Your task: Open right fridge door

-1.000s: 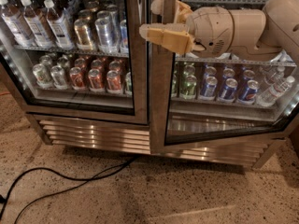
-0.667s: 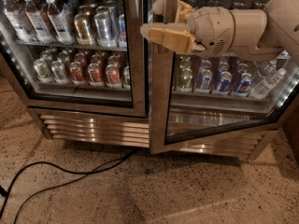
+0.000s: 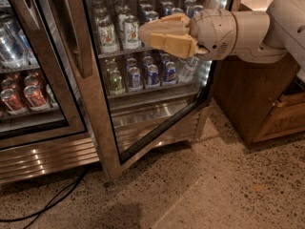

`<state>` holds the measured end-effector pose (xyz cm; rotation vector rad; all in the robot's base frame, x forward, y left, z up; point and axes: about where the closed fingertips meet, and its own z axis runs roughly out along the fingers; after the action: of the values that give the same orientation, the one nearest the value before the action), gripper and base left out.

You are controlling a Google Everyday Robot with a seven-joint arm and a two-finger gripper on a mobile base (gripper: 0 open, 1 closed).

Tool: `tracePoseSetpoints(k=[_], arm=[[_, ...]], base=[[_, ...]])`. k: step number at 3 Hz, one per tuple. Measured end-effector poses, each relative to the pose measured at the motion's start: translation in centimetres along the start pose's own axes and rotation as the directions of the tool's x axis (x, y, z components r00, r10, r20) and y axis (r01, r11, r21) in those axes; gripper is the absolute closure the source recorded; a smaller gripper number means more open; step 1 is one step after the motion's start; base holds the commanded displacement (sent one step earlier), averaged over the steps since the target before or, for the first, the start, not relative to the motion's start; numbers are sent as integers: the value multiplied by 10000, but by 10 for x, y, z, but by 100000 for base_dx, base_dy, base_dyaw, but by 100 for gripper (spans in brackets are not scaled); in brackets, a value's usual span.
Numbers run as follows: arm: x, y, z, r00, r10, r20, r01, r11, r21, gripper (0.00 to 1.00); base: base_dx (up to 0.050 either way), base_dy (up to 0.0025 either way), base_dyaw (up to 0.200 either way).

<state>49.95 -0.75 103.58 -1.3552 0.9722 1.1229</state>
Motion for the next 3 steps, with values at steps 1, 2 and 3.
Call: tracePoseSetpoints(k=[1, 2, 3], arm=[[0, 0, 0, 10000, 1, 0, -1, 10000, 0, 100], [32, -4, 1, 9983, 559, 139, -559, 9984, 6, 100], [91, 5, -3, 9877, 1450, 585, -1468, 9888, 280, 100]], base=[[0, 0, 0], [0, 0, 0], [0, 0, 0]])
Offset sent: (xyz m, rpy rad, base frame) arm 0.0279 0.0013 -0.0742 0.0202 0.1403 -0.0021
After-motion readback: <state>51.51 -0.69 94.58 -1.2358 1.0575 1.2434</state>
